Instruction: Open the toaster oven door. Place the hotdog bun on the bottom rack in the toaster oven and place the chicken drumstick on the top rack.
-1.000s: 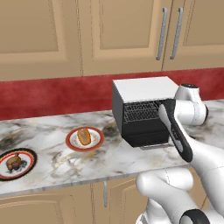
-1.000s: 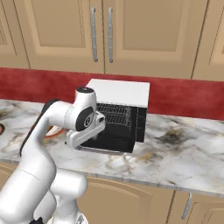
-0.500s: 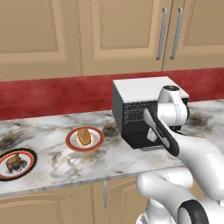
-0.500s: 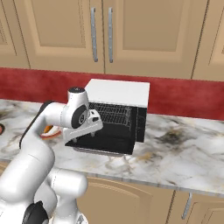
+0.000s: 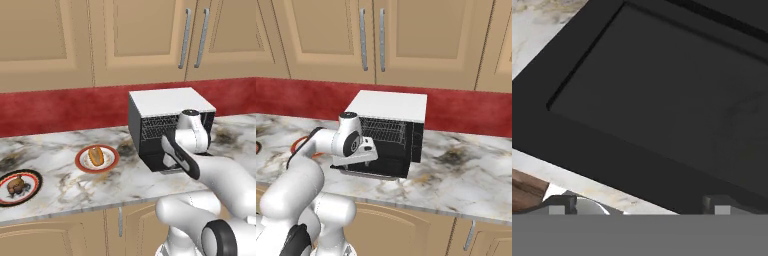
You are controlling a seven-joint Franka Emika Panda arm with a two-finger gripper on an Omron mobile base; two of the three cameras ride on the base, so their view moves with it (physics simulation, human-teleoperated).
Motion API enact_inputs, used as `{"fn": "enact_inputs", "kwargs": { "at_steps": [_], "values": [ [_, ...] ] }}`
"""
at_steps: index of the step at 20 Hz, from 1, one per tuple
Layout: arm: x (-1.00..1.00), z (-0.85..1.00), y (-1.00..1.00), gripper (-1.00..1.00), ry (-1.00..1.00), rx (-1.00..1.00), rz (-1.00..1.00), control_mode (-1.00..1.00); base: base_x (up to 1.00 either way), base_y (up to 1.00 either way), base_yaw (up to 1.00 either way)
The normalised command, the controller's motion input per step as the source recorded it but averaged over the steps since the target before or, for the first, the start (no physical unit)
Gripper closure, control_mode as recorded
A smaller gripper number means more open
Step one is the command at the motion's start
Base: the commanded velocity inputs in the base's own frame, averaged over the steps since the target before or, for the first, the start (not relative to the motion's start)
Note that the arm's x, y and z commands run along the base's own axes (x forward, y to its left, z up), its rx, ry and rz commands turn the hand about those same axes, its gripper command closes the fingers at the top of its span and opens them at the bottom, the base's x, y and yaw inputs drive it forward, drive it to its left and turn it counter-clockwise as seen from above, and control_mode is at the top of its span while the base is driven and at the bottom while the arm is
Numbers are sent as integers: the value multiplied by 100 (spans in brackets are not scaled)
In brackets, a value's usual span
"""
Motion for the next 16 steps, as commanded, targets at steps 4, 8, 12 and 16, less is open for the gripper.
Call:
{"fn": "enact_inputs", "kwargs": {
  "at_steps": [4, 8, 12, 16],
  "values": [
    [4, -41, -15, -100, 0, 0, -13, -100, 0, 0, 0],
    [0, -44, -15, -100, 2, 0, -11, -100, 0, 0, 0],
    [0, -54, -8, -100, 5, 0, -9, -100, 0, 0, 0],
    [0, -57, -4, -100, 4, 1, -8, -100, 0, 0, 0]
  ]
}}
